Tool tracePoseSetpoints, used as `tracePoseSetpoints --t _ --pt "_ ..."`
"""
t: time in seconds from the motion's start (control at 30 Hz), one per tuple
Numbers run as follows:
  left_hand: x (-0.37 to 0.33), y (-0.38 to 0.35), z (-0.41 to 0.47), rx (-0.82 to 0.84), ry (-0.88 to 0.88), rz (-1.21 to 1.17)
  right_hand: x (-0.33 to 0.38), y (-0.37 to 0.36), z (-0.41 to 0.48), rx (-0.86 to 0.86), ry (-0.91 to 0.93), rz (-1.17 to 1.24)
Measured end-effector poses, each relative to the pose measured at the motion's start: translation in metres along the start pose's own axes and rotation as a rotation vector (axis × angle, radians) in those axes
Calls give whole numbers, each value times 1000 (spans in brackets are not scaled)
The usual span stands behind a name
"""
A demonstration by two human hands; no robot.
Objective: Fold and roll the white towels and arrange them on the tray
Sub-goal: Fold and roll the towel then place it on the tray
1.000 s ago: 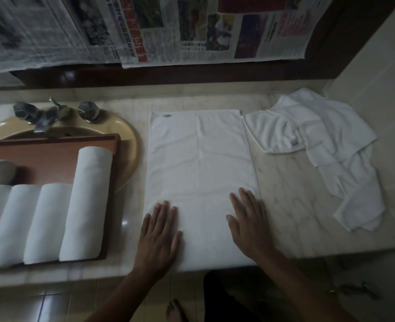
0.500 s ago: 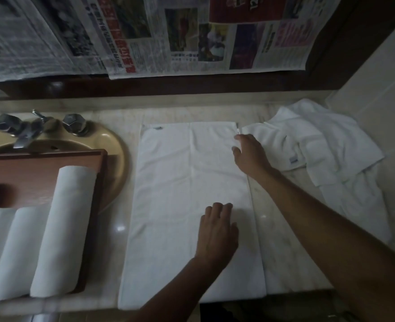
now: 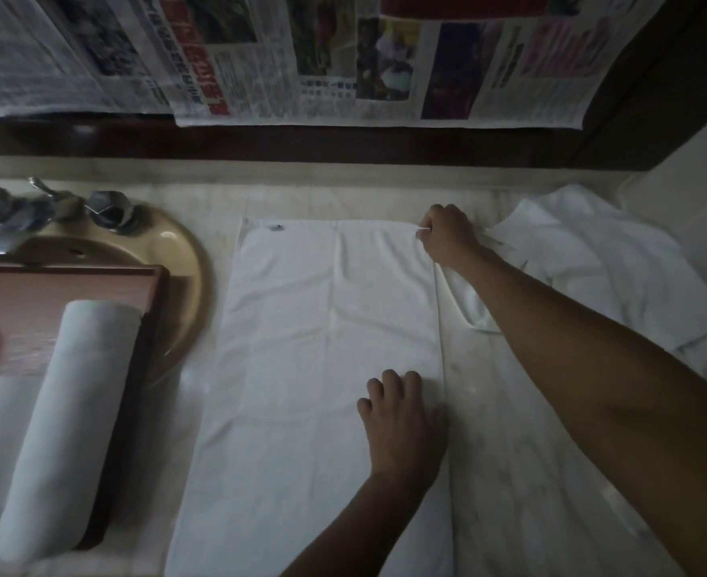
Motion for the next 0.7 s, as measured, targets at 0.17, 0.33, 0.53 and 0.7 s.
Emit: tracePoseSetpoints --t 0.17,0.33,0.53,0.7 --pt "-11 6 9 6 56 11 1 19 8 54 21 49" --pt "-20 8 12 129 32 60 4 40 2 19 13 260" --pt "-15 34 16 338 -58 -238 -2 54 1 108 -3 747" --pt "27 84 6 361 44 -621 14 61 -5 195 160 921"
Point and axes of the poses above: each hand's wrist, its own z-axis towards the middle knuckle, its own y-axis out of the back of the hand, x = y × z, the point moved 2 cm from there along z, towards the middle knuckle, and after that the axes turned 10 degrees about x, right-handed, at the moved point
